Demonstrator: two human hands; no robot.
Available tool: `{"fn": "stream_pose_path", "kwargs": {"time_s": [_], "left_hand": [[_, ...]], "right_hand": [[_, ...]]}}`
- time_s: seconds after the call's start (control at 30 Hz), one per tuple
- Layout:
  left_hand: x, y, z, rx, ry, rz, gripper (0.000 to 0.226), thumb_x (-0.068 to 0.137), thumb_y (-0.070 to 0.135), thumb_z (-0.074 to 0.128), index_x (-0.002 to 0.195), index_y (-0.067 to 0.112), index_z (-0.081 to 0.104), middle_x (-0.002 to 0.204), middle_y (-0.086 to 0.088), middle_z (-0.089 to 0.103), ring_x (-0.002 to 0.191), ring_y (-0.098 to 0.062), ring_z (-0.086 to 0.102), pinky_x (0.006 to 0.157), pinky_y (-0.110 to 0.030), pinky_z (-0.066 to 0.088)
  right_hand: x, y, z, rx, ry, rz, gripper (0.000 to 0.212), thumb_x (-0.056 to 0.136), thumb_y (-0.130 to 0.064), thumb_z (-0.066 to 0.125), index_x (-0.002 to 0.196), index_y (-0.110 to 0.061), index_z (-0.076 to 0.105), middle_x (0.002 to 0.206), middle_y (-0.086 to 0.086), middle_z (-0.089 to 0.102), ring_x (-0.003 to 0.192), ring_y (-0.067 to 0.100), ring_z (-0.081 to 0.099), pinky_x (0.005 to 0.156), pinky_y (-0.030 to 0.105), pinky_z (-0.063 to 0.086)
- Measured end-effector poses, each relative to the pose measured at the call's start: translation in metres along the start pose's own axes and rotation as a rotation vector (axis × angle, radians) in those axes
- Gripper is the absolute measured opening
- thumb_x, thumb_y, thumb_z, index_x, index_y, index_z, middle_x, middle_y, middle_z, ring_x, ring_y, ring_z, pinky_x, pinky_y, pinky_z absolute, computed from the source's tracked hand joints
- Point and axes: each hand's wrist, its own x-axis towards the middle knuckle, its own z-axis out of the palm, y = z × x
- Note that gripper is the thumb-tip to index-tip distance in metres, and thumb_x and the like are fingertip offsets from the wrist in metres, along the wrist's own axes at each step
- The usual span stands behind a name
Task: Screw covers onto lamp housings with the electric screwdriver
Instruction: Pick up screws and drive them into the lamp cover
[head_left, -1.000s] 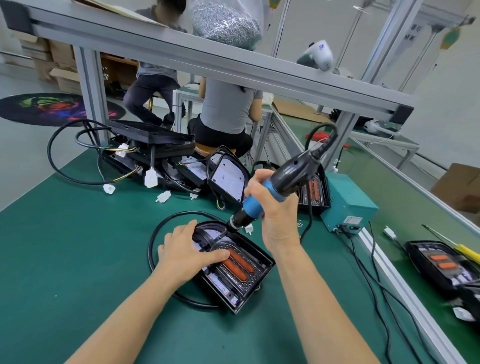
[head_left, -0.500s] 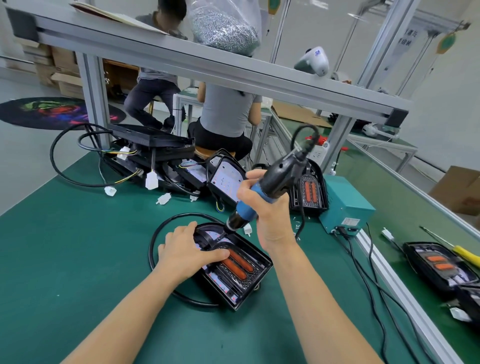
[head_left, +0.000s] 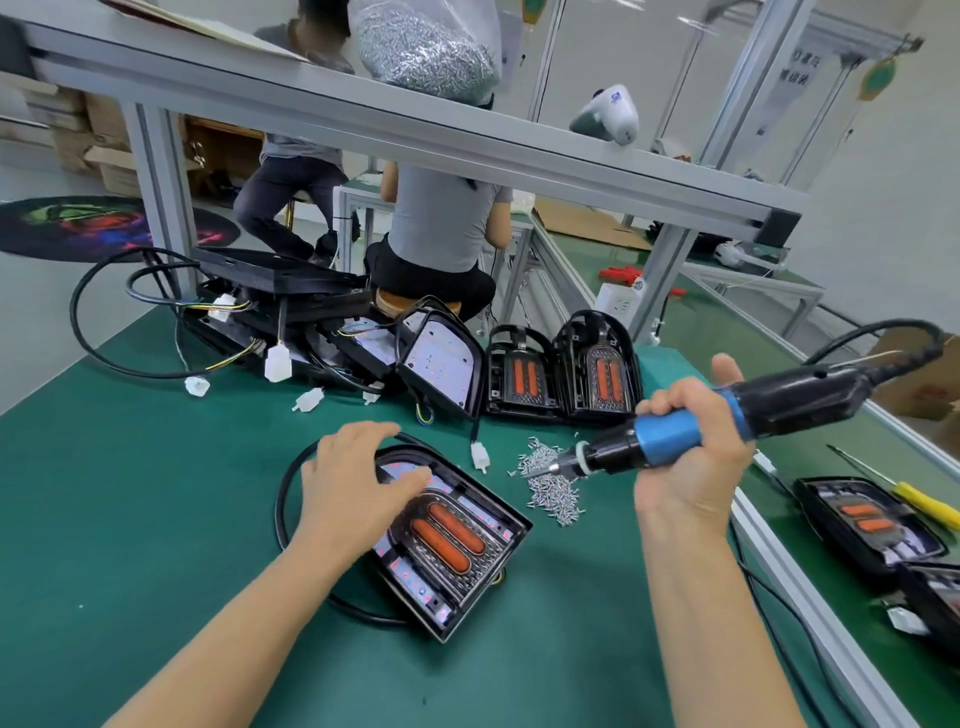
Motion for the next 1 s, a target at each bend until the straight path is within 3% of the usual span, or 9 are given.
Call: {"fn": "stream_pose_path", "kwargs": {"time_s": [0.07, 0.17, 0.33, 0.53, 0.7, 0.83, 1.0], "left_hand": [[0.008, 0.02, 0.003, 0.003, 0.012, 0.118, 0.031, 0.081, 0.031, 0.069, 0.111, 0.028, 0.065, 0.119, 0.008, 0.06, 0.119, -0.017, 0.045, 0.101, -0.037, 0.03], [0.023, 0.048, 0.013, 0.079, -0.104, 0.257, 0.017, 0.084, 0.023, 0.064, 0.1, 0.027, 0.07, 0.101, 0.008, 0.066, 0.105, -0.017, 0.052, 0.095, -0.036, 0.035], [0.041, 0.084, 0.049, 0.291, -0.466, 0.364, 0.016, 0.085, 0.018, 0.063, 0.094, 0.026, 0.074, 0.098, 0.008, 0.071, 0.095, -0.016, 0.061, 0.091, -0.03, 0.043], [0.052, 0.101, 0.088, 0.407, -0.688, 0.33, 0.016, 0.078, 0.01, 0.071, 0.089, 0.022, 0.075, 0.096, 0.002, 0.073, 0.092, -0.019, 0.065, 0.076, -0.033, 0.053], [0.05, 0.104, 0.104, 0.492, -0.716, 0.338, 0.017, 0.075, 0.009, 0.074, 0.089, 0.019, 0.076, 0.094, 0.001, 0.073, 0.088, -0.021, 0.066, 0.071, -0.03, 0.052], [0.045, 0.11, 0.11, 0.599, -0.634, 0.428, 0.014, 0.079, 0.001, 0.062, 0.078, 0.015, 0.066, 0.09, -0.008, 0.069, 0.074, -0.026, 0.056, 0.065, -0.031, 0.047], [0.038, 0.114, 0.114, 0.731, -0.576, 0.545, 0.02, 0.079, -0.009, 0.05, 0.073, 0.01, 0.054, 0.095, -0.017, 0.066, 0.088, -0.032, 0.063, 0.065, -0.037, 0.046]], "right_hand": [[0.001, -0.005, -0.006, -0.005, 0.031, -0.001, 0.044, 0.074, -0.003, 0.06, 0.115, -0.016, 0.053, 0.058, -0.003, 0.051, 0.05, 0.013, 0.049, 0.058, 0.025, 0.045], [0.001, -0.011, -0.012, -0.023, 0.041, -0.004, 0.039, 0.075, -0.005, 0.06, 0.112, -0.015, 0.054, 0.059, -0.003, 0.051, 0.051, 0.012, 0.05, 0.057, 0.024, 0.045], [0.001, -0.019, -0.019, -0.064, 0.057, -0.035, 0.027, 0.07, -0.003, 0.06, 0.095, -0.014, 0.058, 0.057, -0.001, 0.049, 0.05, 0.015, 0.048, 0.055, 0.025, 0.045], [0.004, -0.025, -0.029, -0.108, 0.093, -0.068, 0.023, 0.071, -0.002, 0.06, 0.09, -0.015, 0.058, 0.055, 0.0, 0.05, 0.05, 0.016, 0.049, 0.055, 0.025, 0.044], [0.004, -0.027, -0.038, -0.121, 0.111, -0.065, 0.022, 0.072, -0.002, 0.06, 0.089, -0.016, 0.059, 0.054, -0.001, 0.051, 0.048, 0.016, 0.05, 0.056, 0.026, 0.044], [0.006, -0.029, -0.041, -0.111, 0.116, -0.068, 0.022, 0.072, -0.001, 0.061, 0.089, -0.015, 0.058, 0.056, 0.0, 0.05, 0.049, 0.015, 0.05, 0.056, 0.026, 0.046], [0.005, -0.028, -0.042, -0.116, 0.115, -0.055, 0.021, 0.072, -0.001, 0.06, 0.088, -0.016, 0.058, 0.055, 0.0, 0.05, 0.048, 0.015, 0.05, 0.055, 0.025, 0.046]]}}
